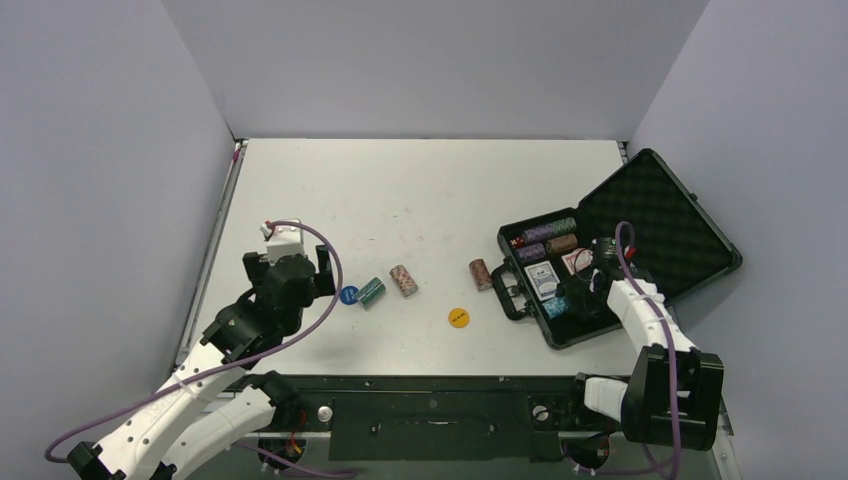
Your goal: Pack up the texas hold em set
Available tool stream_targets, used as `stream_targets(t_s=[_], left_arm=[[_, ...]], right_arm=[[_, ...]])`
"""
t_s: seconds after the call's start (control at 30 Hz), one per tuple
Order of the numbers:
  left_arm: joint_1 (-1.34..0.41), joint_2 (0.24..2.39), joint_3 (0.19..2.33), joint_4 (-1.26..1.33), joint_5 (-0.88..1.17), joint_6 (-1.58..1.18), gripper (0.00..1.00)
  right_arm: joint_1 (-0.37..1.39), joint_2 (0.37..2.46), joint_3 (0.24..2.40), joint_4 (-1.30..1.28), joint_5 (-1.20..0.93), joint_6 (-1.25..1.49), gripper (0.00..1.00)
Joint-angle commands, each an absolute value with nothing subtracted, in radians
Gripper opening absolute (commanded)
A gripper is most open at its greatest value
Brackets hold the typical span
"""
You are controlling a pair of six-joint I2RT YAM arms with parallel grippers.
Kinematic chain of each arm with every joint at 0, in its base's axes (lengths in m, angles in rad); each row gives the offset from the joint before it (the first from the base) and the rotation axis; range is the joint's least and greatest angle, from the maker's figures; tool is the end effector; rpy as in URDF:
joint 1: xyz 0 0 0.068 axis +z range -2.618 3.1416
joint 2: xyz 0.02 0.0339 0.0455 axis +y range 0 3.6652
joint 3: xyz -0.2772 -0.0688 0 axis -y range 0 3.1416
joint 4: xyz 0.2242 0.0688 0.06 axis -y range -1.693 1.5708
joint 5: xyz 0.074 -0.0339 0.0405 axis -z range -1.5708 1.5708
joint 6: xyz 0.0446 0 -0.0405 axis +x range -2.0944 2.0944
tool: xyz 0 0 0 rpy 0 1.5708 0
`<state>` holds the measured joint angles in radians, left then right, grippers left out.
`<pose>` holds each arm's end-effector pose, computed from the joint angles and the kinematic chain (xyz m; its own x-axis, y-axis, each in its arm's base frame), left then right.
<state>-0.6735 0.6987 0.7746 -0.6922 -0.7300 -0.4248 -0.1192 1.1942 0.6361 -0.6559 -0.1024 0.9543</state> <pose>0.1079 -0.0480 0.3066 -0.4279 -0.0515 -0.9024 -0.1503 0.9885 0.0149 0.1806 -0.0170 0.1925 -0.4703 0.8738 -0.1238 0.8070 0.4826 0.3404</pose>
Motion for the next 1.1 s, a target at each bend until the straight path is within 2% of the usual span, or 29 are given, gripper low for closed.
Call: stream_targets(t_s=[0.0, 0.17, 0.3, 0.57, 0.93, 0.97, 1.0, 1.07], left_arm=[[-0.679, 0.688, 0.768, -0.655, -0.743, -0.422, 0.96], [-0.679, 0.690, 0.770, -0.653, -0.742, -0.422, 0.96], [-0.679, 0.690, 0.769, -0.652, -0.741, -0.422, 0.96], [-0.682, 0.686, 0.769, -0.652, -0.741, -0.422, 0.96], [-0.693, 0.663, 0.754, -0.650, -0.730, -0.434, 0.96], [-0.693, 0.661, 0.751, -0.644, -0.715, -0.432, 0.96], [-0.694, 0.659, 0.750, -0.640, -0.708, -0.426, 0.96], [-0.695, 0.658, 0.749, -0.637, -0.692, -0.421, 0.96]], right_arm=[[-0.101, 1.194, 0.659, -0.792, -0.185, 0.907, 0.43], [-0.101, 1.177, 0.691, -0.841, -0.168, 0.898, 0.57], [-0.101, 1.162, 0.719, -0.880, -0.158, 0.892, 0.62], [-0.101, 1.107, 0.775, -0.942, -0.136, 0.871, 0.64], [-0.096, 0.911, 0.920, -1.005, -0.023, 0.765, 0.64], [-0.093, 0.906, 0.931, -1.016, -0.026, 0.765, 0.66], [-0.090, 0.898, 0.955, -1.022, -0.031, 0.768, 0.74], [-0.079, 0.893, 0.994, -1.047, -0.033, 0.774, 0.81]])
